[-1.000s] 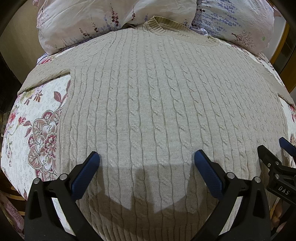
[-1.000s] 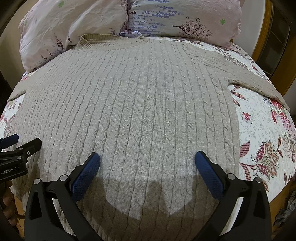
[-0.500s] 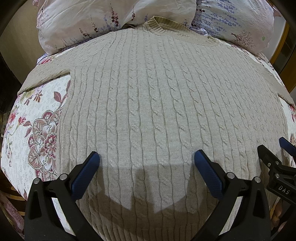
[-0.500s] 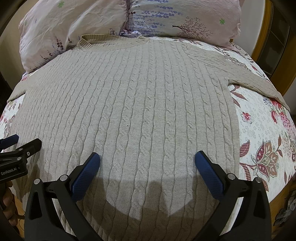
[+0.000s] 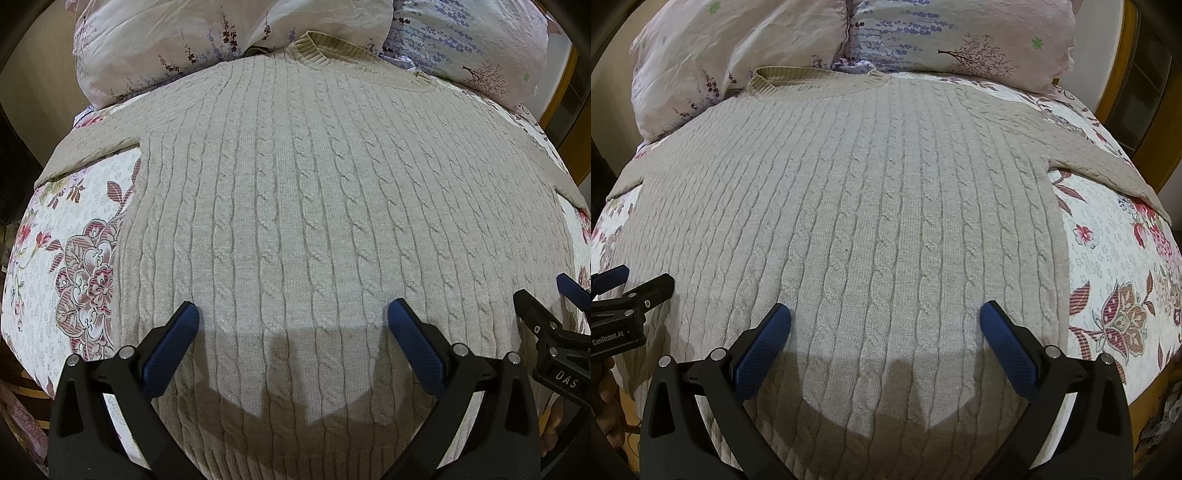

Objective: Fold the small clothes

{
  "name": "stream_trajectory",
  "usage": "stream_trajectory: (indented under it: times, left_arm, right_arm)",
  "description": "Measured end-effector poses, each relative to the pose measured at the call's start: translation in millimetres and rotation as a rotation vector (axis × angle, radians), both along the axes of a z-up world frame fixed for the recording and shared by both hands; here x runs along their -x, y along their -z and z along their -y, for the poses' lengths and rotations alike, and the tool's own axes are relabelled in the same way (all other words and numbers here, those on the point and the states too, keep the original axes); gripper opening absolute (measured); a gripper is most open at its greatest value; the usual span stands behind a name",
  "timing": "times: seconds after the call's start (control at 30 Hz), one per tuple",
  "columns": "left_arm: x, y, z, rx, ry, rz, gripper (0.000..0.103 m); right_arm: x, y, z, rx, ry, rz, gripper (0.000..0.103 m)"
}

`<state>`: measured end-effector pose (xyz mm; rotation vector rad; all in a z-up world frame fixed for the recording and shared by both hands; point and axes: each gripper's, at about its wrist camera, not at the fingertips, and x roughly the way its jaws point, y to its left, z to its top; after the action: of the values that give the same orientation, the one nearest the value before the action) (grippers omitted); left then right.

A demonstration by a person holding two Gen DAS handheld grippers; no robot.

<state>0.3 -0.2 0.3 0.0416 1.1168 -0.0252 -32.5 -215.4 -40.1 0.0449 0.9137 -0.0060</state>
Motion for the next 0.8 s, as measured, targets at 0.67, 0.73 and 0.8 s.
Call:
stream_trajectory:
  times: [0.67,0.73,0.8]
  left_arm:
    - [-34,-35,-64,0.203,-0.210,0.122,0.101]
    - [-37,-39,-72,0.191,-0.233,0.140,0.101]
    - [-41,-43,-84,0.201,-0.261,0.142,0.101]
  right_arm:
    - [-44,-2,422,-0.770,0.877,0.179,0.060]
    - [-49,8,440,-0.814,0.916,0.168,0.047]
    - [-53,15,448,-0.842,0.932,0.180,0.035]
